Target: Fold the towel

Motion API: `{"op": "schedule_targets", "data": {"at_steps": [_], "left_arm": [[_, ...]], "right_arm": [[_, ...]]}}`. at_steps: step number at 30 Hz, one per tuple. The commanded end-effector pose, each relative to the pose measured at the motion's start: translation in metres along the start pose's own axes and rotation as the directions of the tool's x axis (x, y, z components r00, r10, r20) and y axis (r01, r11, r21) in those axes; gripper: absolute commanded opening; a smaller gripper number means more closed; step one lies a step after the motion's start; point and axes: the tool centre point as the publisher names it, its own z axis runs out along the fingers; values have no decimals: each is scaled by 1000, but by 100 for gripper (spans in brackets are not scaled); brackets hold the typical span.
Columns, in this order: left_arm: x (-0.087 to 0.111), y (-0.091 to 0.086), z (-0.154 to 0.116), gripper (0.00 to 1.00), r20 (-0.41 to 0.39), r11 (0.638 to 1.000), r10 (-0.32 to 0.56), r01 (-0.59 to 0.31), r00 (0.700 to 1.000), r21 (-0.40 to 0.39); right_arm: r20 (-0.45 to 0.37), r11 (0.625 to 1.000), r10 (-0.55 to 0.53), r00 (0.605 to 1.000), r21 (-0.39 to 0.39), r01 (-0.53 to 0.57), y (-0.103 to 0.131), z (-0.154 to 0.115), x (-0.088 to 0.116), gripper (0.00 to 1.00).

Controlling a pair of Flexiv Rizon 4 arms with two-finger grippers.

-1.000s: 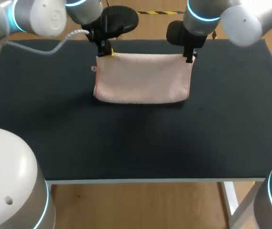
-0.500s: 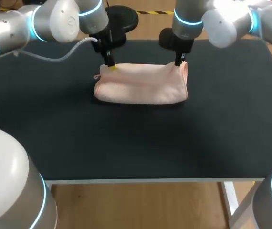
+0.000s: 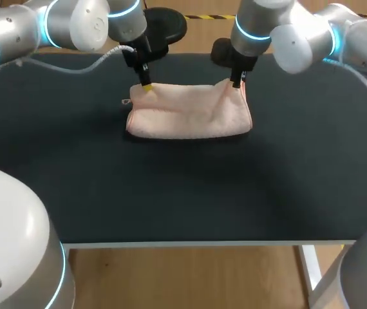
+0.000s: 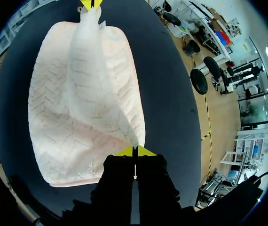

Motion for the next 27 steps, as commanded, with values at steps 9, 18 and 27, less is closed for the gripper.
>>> {"op": "schedule_targets", "data": {"at_steps": [9,18,27], "left_arm": [[-4,3,4,0,-21,999,-30,29,999,-22],[-12,9,1,100,45,998,-30,27,999,54],[-9,17,-28,100,74,958,110,-125,991,258]], "right_arm": [[-7,999,53,999,6,-53,-15,13,-5,0],[7,993,85,996,-77,-84,-23,10,-15,100],[75,992,50,996,-117,-41,-17,-20,-17,100]]}}
